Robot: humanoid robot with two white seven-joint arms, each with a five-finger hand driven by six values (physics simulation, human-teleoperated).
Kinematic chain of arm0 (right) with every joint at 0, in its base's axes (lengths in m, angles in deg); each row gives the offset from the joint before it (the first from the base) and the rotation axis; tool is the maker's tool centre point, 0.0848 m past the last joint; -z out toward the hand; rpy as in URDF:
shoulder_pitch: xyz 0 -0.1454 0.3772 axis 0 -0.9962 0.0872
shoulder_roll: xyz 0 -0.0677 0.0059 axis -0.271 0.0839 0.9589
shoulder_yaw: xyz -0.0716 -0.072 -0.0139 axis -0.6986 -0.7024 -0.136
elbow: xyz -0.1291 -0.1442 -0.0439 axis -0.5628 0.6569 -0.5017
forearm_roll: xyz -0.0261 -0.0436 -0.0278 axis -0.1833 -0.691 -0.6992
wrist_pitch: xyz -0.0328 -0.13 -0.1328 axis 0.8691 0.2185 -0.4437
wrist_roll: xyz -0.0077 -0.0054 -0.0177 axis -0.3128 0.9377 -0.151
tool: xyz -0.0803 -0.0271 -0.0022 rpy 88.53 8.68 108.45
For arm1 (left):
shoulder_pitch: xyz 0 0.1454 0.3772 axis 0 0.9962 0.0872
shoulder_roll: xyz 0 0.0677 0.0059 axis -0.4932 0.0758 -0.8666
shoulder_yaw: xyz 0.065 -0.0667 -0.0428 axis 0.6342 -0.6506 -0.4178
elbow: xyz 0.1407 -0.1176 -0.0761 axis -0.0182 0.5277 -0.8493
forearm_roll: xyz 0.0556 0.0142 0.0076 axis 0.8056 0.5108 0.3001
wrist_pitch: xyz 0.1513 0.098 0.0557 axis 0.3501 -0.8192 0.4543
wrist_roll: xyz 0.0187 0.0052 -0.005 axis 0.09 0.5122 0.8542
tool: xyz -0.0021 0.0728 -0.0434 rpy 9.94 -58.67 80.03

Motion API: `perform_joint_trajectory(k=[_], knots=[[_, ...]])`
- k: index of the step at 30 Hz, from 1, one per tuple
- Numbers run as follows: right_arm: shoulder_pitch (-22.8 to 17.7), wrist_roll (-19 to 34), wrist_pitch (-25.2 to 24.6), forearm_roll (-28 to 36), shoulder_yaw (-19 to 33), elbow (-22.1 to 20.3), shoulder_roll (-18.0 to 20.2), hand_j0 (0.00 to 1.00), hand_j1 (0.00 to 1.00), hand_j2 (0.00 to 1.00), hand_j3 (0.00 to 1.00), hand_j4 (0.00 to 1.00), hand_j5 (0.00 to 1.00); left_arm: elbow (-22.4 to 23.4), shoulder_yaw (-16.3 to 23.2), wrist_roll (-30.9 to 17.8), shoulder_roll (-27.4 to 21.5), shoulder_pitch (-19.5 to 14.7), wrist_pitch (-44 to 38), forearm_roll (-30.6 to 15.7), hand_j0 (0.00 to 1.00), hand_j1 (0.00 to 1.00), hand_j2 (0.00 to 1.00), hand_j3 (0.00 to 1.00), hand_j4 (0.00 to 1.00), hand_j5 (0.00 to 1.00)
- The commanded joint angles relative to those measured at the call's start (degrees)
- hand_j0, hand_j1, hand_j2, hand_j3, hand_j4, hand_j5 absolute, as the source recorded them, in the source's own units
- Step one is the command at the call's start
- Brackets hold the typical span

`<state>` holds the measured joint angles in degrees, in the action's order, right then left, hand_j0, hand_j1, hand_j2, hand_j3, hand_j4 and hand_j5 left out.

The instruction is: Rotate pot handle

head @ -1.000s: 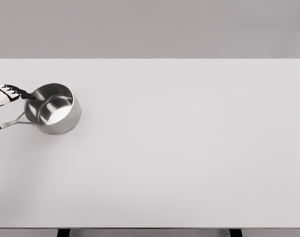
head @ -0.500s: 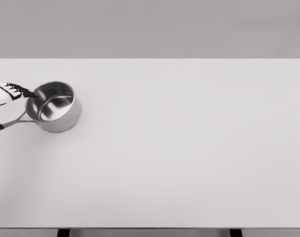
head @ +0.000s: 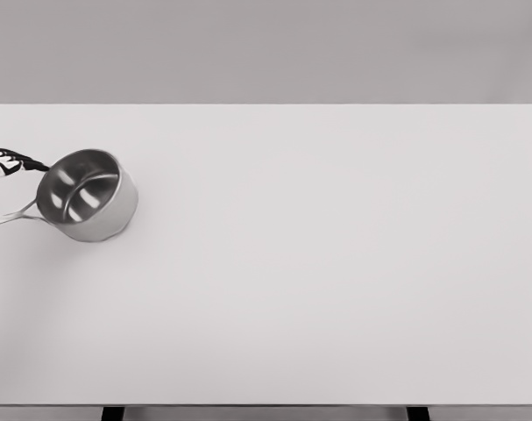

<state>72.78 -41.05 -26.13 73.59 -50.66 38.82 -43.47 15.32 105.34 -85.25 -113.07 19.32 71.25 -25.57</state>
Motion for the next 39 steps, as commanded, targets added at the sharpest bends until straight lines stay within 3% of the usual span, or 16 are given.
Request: perform_joint_trajectory(k=[1, 19, 22, 24, 26, 29, 39], knots=[[0.0, 0.0, 0.0, 0.0, 0.0, 0.0, 0.0, 1.00, 1.00, 1.00, 1.00, 1.00, 1.00, 1.1, -0.6, -0.1, 0.6, -0.1, -0.1, -0.3, 1.00, 1.00, 1.00, 1.00, 1.00, 1.00], [0.0, 0.0, 0.0, 0.0, 0.0, 0.0, 0.0, 1.00, 1.00, 1.00, 1.00, 1.00, 1.00, 1.7, -0.9, -0.5, 4.8, -3.2, -0.1, 2.4, 1.00, 1.00, 1.00, 1.00, 1.00, 1.00], [0.0, 0.0, 0.0, 0.0, 0.0, 0.0, 0.0, 1.00, 1.00, 1.00, 1.00, 1.00, 1.00, 1.2, -1.9, -0.2, 4.0, -5.5, -0.1, -0.7, 1.00, 1.00, 1.00, 1.00, 1.00, 1.00], [0.0, 0.0, 0.0, 0.0, 0.0, 0.0, 0.0, 1.00, 1.00, 1.00, 1.00, 1.00, 1.00, 0.0, -2.6, -0.4, 2.9, -5.5, -0.1, -4.2, 1.00, 1.00, 1.00, 1.00, 1.00, 1.00], [0.0, 0.0, 0.0, 0.0, 0.0, 0.0, 0.0, 1.00, 1.00, 1.00, 1.00, 1.00, 1.00, -4.6, -2.6, -0.1, -0.4, -4.7, -0.1, -6.3, 1.00, 1.00, 1.00, 1.00, 1.00, 1.00], [0.0, 0.0, 0.0, 0.0, 0.0, 0.0, 0.0, 1.00, 1.00, 1.00, 1.00, 1.00, 1.00, -8.4, -1.5, 0.0, -1.6, -3.1, -0.1, -6.5, 1.00, 1.00, 1.00, 1.00, 1.00, 1.00], [0.0, 0.0, 0.0, 0.0, 0.0, 0.0, 0.0, 1.00, 1.00, 1.00, 1.00, 1.00, 1.00, -8.4, 0.7, -0.2, -1.2, -1.4, -0.1, -4.7, 1.00, 1.00, 1.00, 1.00, 1.00, 1.00]])
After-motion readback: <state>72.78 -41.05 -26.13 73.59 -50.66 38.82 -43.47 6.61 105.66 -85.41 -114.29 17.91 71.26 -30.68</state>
